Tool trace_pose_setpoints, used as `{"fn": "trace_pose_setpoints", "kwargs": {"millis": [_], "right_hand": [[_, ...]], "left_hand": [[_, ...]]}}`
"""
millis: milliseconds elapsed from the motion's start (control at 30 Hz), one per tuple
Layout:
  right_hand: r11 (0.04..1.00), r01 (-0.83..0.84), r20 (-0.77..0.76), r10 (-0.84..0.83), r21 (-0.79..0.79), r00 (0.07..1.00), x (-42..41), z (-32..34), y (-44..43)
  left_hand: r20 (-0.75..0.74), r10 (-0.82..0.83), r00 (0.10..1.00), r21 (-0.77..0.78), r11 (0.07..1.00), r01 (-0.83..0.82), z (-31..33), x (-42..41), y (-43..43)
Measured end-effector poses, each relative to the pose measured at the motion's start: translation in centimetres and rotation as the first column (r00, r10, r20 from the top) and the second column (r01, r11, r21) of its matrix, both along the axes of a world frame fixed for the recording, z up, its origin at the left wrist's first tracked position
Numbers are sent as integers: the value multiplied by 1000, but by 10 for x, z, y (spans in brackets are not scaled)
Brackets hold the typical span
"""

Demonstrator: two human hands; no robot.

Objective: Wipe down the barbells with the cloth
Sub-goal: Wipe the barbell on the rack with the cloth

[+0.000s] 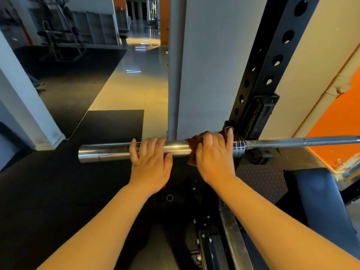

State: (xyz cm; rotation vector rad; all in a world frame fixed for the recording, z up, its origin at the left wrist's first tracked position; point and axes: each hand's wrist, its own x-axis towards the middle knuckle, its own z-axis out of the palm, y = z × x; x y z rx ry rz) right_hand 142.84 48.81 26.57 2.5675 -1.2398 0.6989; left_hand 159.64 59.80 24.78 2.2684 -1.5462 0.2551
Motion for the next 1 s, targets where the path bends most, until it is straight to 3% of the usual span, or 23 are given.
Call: {"fn": "trace_pose_setpoints", "kwargs": {"millis": [133, 200, 367, 467, 633, 767, 933, 1000], "right_hand": [[951, -299, 144, 287, 72, 947, 38, -9, 28], [923, -380, 139, 369, 61, 919, 30, -6, 18], [987, -151, 181, 140, 50, 974, -13, -4, -17], [997, -60, 214, 47, 53, 976, 7, -7, -3], [961, -276, 84, 273, 18, 958, 58, -12, 32], [966, -257, -23, 256, -18, 966, 36, -8, 15], [998, 32, 171, -40, 48, 984, 48, -13, 30], [996, 28, 201, -46, 88, 979, 82, -11, 55]], "left_hand": [[-20, -49, 999, -54, 997, 48, -1, 5, 5], [-20, -82, 996, -78, 994, 81, -1, 10, 9], [18, -136, 991, -91, 986, 137, 0, 24, 22], [-11, -138, 990, -96, 986, 136, 0, 27, 30], [52, -108, 993, -46, 993, 110, 0, 38, 39], [49, -60, 997, -36, 997, 62, 4, 61, 55], [-7, 8, 1000, -96, 995, -8, 0, 95, 79], [-14, 5, 1000, -101, 995, -6, -1, 102, 88]]}}
